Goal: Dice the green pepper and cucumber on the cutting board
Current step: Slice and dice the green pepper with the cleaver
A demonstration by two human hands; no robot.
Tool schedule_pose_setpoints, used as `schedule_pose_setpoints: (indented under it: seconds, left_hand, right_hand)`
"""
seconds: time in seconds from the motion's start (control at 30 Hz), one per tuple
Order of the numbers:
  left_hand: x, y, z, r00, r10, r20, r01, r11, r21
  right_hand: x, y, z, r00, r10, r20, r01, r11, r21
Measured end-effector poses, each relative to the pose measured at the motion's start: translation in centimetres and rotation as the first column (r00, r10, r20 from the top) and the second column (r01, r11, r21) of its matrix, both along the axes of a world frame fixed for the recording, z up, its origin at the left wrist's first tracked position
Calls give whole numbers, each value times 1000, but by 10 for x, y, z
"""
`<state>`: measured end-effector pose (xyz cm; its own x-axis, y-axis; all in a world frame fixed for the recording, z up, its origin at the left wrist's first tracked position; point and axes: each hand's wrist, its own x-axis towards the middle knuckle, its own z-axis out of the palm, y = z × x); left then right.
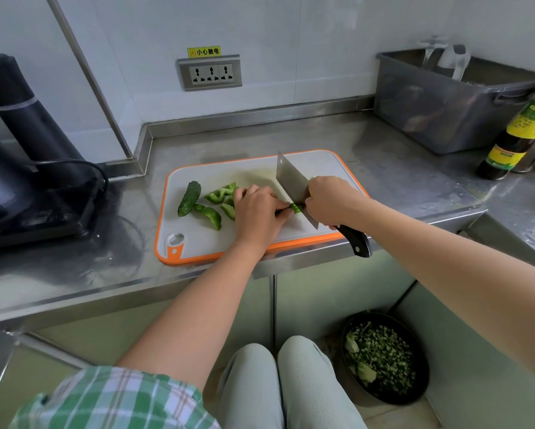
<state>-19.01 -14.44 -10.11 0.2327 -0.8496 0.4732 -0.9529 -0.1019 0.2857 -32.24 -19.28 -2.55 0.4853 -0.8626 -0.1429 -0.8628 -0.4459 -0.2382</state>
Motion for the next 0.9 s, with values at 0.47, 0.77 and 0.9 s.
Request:
schedule_pose_setpoints:
  seconds: [0.47, 0.77, 0.9]
  left_hand:
    - [0, -1, -3, 1000, -13, -12, 12, 999, -41]
    - [0, -2, -3, 1000, -2, -6, 1, 1000, -25]
    - [1, -2, -3, 1000, 4, -10, -4, 1000, -13]
  right_hand:
    - [-2, -8, -9, 989, -86, 120, 94, 994, -58]
    - [0, 1, 2, 999, -13, 47, 11, 999, 33]
    - [4, -1, -5, 999, -16, 40, 16, 1000, 2]
